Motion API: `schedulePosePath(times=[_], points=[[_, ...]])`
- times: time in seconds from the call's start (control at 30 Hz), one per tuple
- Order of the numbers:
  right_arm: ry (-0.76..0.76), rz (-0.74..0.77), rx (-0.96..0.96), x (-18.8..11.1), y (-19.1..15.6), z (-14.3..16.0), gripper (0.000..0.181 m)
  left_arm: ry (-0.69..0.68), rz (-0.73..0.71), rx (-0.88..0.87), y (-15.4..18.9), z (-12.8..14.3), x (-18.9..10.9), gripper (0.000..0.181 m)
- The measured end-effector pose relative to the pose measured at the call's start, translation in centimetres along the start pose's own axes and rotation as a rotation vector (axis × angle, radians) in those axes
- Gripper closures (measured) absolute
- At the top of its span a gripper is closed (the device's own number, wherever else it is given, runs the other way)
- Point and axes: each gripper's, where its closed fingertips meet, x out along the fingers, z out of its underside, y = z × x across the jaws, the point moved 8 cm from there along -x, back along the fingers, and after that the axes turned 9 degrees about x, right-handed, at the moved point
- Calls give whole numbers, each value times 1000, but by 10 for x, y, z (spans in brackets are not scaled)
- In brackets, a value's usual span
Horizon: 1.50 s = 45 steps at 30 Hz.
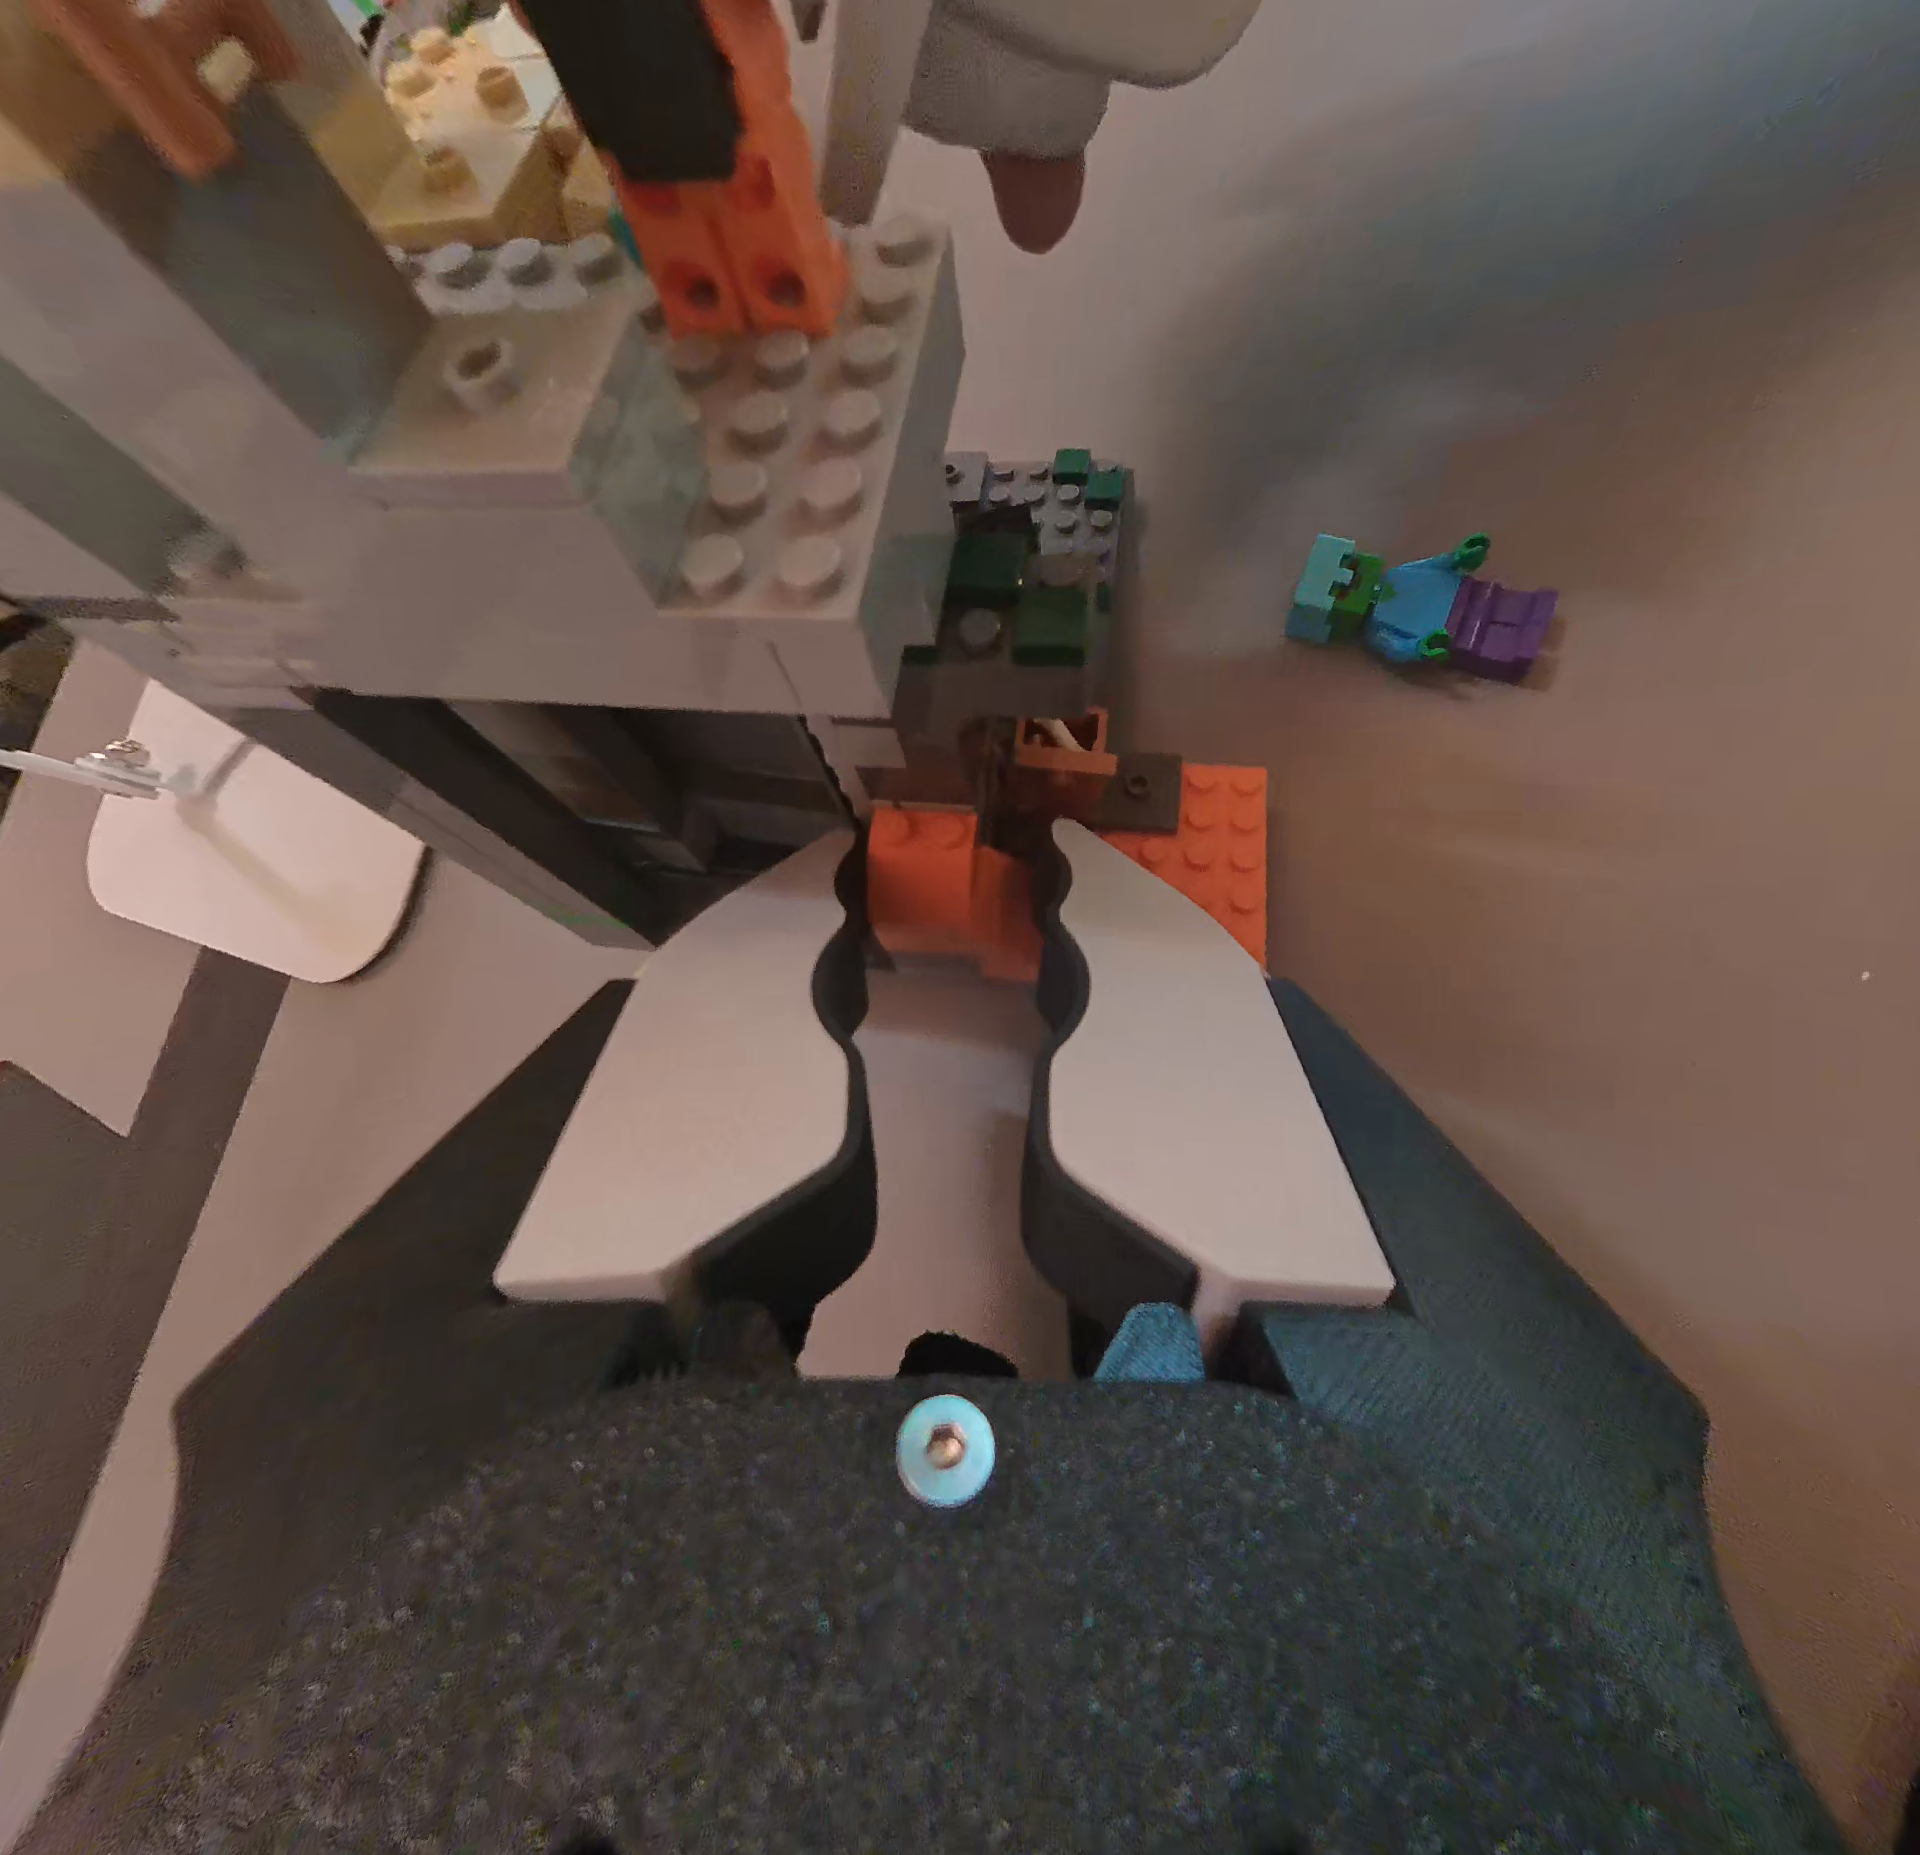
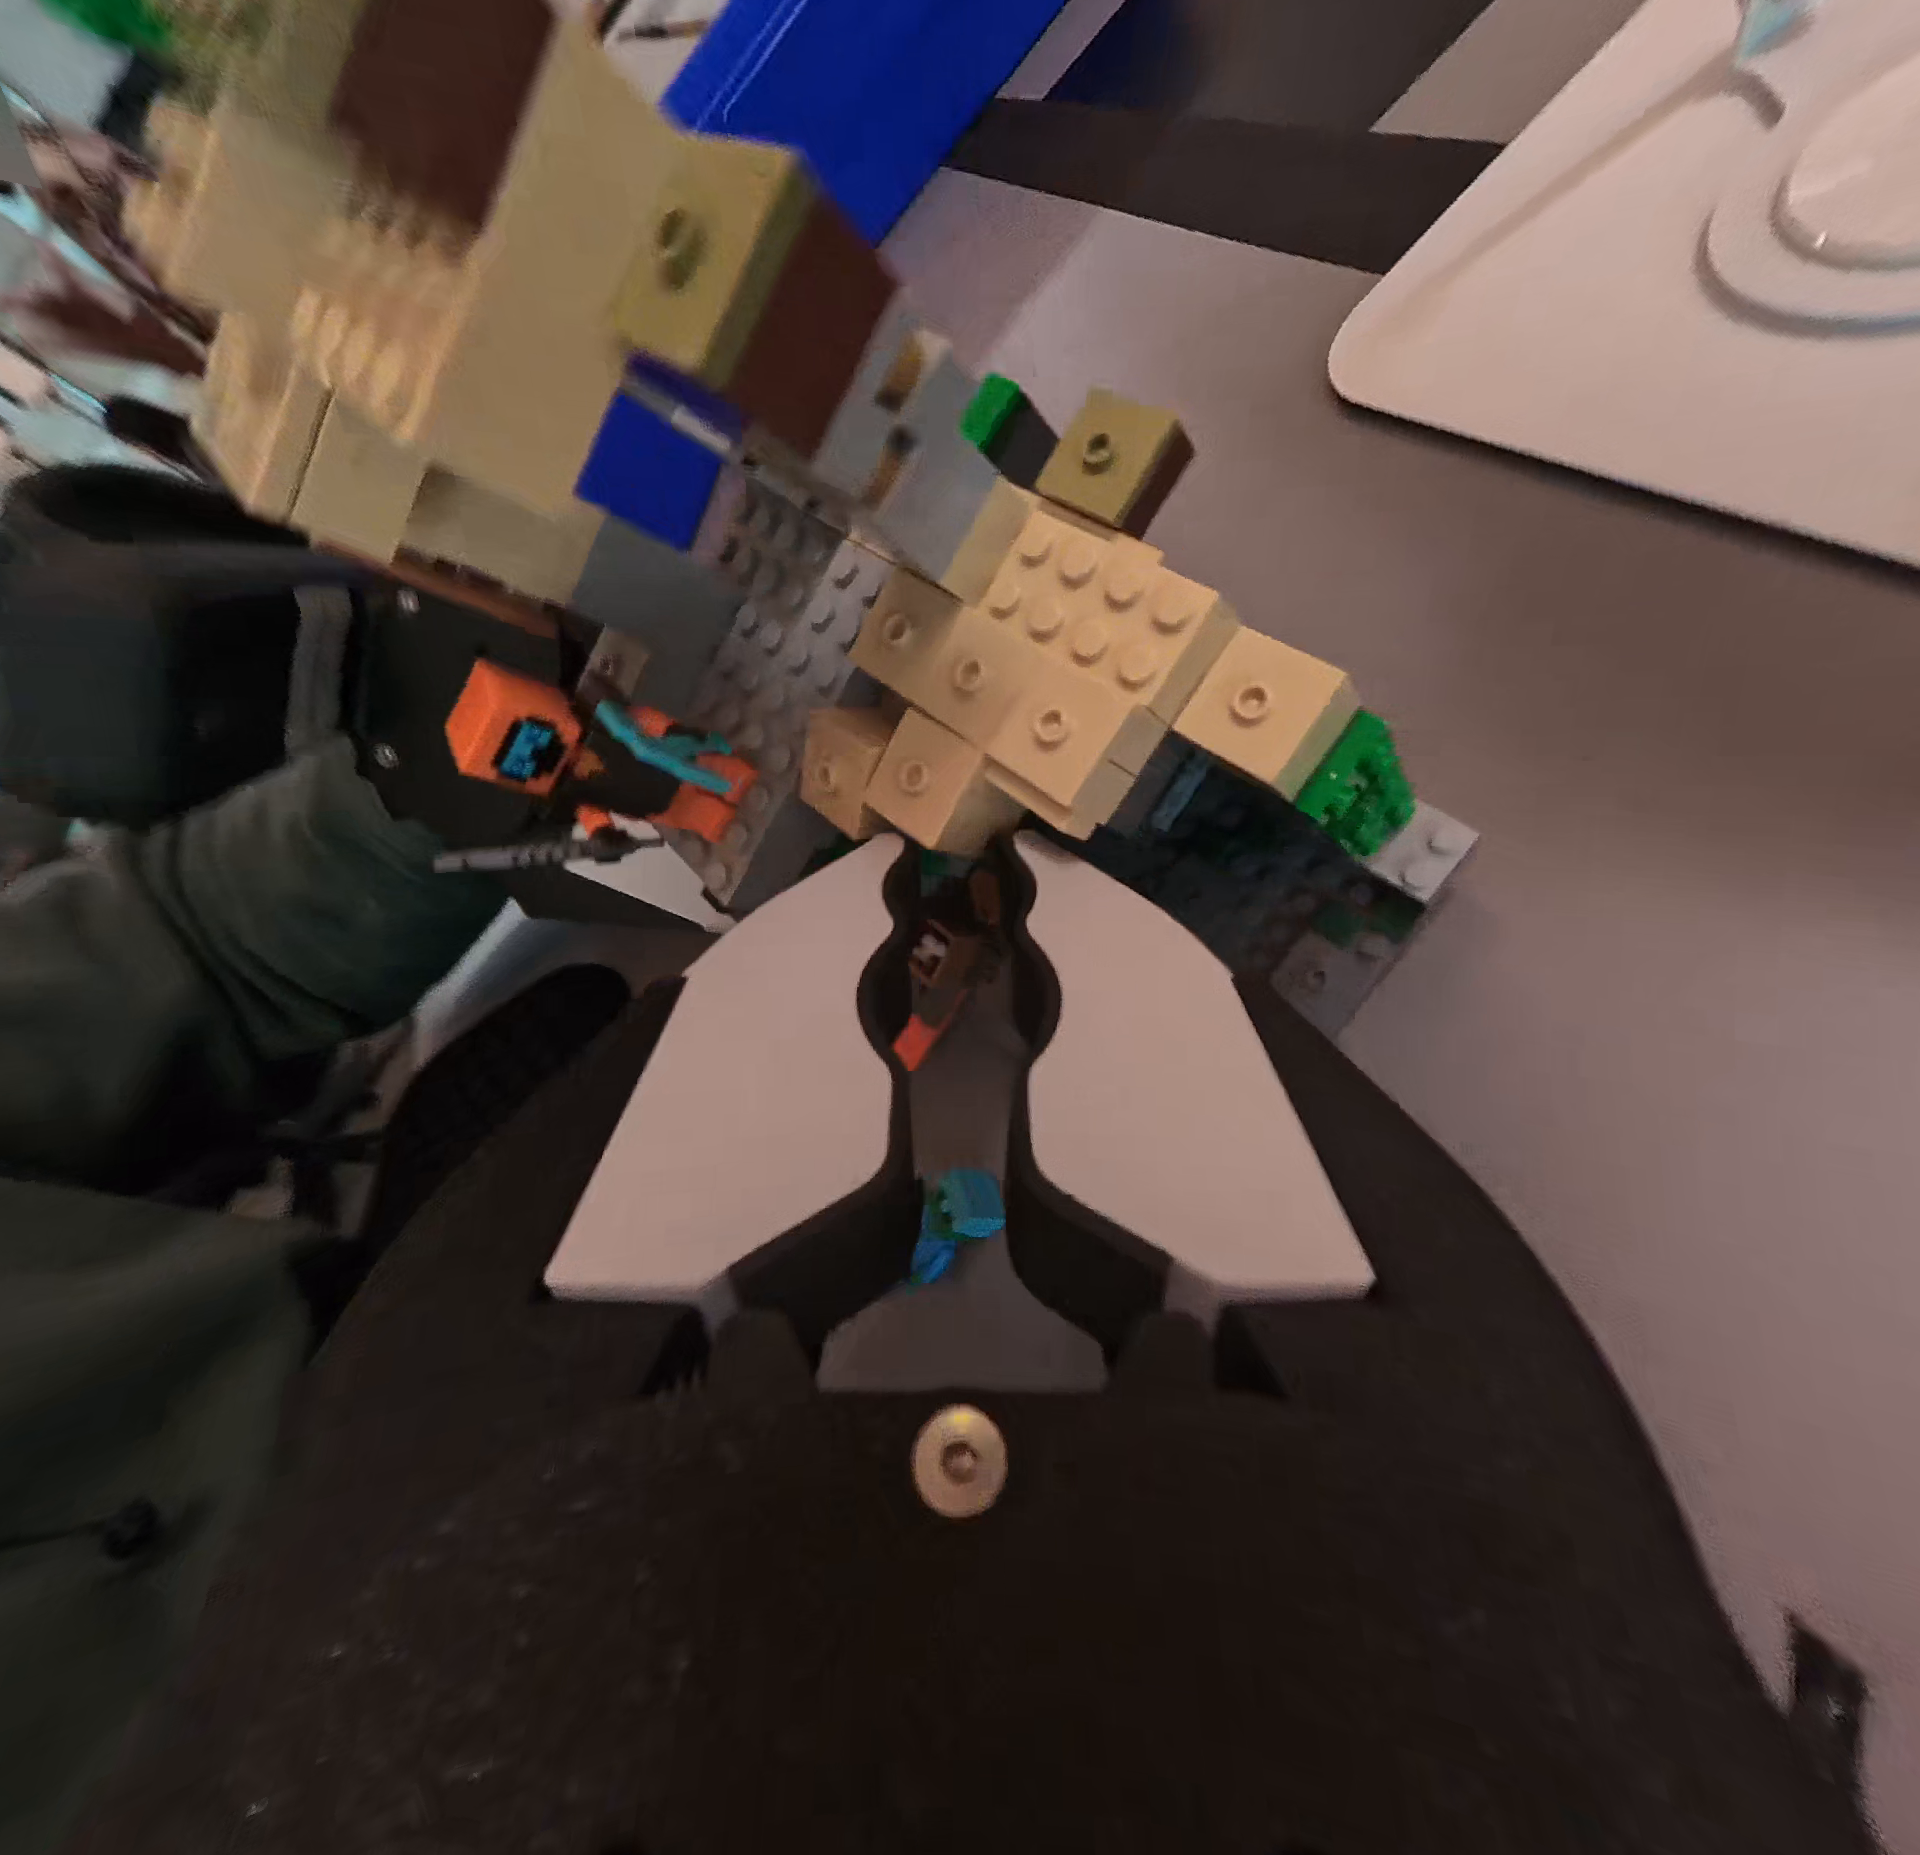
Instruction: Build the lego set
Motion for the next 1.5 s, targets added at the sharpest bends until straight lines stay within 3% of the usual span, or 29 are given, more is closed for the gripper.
schedulePosePath(times=[0.5, 1.03, 1.5], points=[[89, -112, 310, -3, -1, 1, 160, -42, -93, -26, 9, -6, 0, 152], [16, -130, 298, 8, 0, 1, 161, -20, -128, -38, 15, -3, 2, 152], [79, -269, 82, 1, -7, 9, 161, 11, -272, 242, 15, -3, -11, 152]])
